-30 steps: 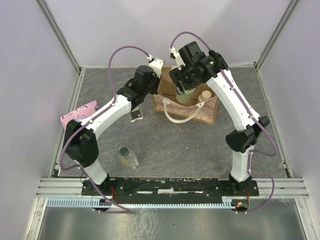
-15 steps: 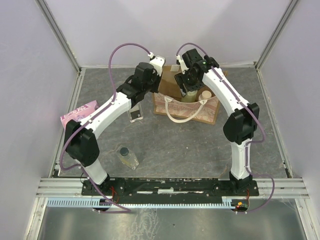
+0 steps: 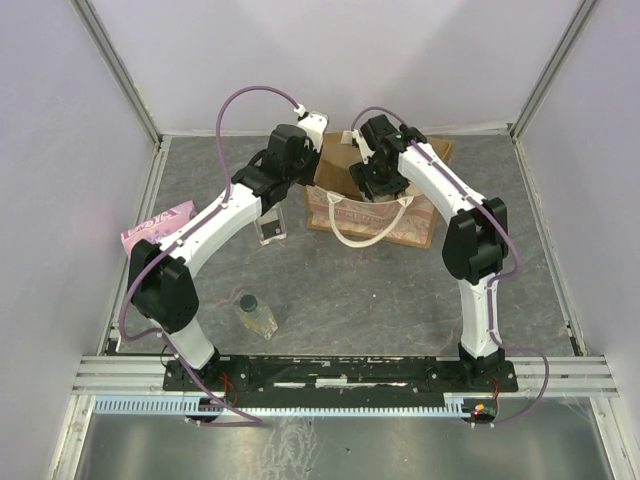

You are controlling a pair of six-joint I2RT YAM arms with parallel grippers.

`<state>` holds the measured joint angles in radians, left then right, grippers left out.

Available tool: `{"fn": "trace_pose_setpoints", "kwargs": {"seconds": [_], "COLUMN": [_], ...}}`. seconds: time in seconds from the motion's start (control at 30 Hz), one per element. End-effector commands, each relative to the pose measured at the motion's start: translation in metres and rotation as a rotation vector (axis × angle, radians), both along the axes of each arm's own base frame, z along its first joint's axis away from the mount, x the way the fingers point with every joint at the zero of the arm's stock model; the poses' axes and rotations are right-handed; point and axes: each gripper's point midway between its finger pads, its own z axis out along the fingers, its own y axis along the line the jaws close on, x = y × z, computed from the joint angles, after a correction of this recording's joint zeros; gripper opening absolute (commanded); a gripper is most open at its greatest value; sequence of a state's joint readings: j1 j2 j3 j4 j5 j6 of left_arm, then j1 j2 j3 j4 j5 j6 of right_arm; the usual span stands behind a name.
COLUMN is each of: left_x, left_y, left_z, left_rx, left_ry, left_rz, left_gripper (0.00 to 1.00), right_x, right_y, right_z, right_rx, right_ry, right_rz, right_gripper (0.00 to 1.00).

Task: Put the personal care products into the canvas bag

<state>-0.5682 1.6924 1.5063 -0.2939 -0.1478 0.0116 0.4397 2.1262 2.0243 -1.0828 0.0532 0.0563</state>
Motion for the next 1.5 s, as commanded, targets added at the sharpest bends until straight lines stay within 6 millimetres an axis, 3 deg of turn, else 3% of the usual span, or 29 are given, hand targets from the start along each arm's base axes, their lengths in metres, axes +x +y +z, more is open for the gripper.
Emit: {"fn": "trace_pose_setpoints", "kwargs": {"seconds": [0.0,0.13,0.2,0.33,0.47,0.63,0.87,1.0,1.13,1.33,1.4,1.47], "left_x": [0.004,0.003,0.002,0.002,0.003,0.006,0.009,0.008,0.008,0.008,0.009,0.009], "left_y": [0.011,0.013,0.013,0.012,0.011,0.008,0.005,0.006,0.006,0.008,0.009,0.01], "left_z": [0.015,0.013,0.013,0.011,0.012,0.015,0.02,0.024,0.028,0.032,0.034,0.038], "left_rx": [-0.001,-0.003,-0.004,-0.004,-0.009,-0.018,-0.025,-0.028,-0.03,-0.03,-0.028,-0.027], "left_ry": [-0.033,-0.031,-0.03,-0.028,-0.032,-0.037,-0.045,-0.051,-0.06,-0.07,-0.073,-0.08], "left_rz": [0.022,0.025,0.025,0.024,0.022,0.018,0.013,0.013,0.017,0.021,0.025,0.032], "left_gripper": [0.03,0.03,0.03,0.03,0.03,0.03,0.03,0.03,0.03,0.06,0.13,0.28], "right_x": [0.008,0.004,0.003,0.001,0.001,0.005,0.0,-0.01,-0.017,-0.027,-0.031,-0.034], "right_y": [-0.001,-0.003,-0.004,-0.006,-0.008,-0.005,0.003,0.001,-0.028,-0.111,-0.127,-0.135], "right_z": [0.002,-0.015,-0.022,-0.03,-0.021,0.021,0.1,0.145,0.18,0.2,0.198,0.189], "right_rx": [0.009,-0.005,-0.011,-0.027,-0.029,0.004,0.13,0.23,0.209,-0.027,-0.074,-0.086], "right_ry": [-0.04,-0.01,0.001,0.018,0.01,-0.042,-0.154,-0.232,-0.324,-0.402,-0.39,-0.365], "right_rz": [-0.007,-0.012,-0.012,-0.013,-0.013,-0.023,-0.017,-0.03,-0.107,-0.325,-0.352,-0.366], "right_gripper": [0.0,0.0,0.07,0.31,0.58,0.83,0.97,1.0,1.0,1.0,1.0,1.0]}}
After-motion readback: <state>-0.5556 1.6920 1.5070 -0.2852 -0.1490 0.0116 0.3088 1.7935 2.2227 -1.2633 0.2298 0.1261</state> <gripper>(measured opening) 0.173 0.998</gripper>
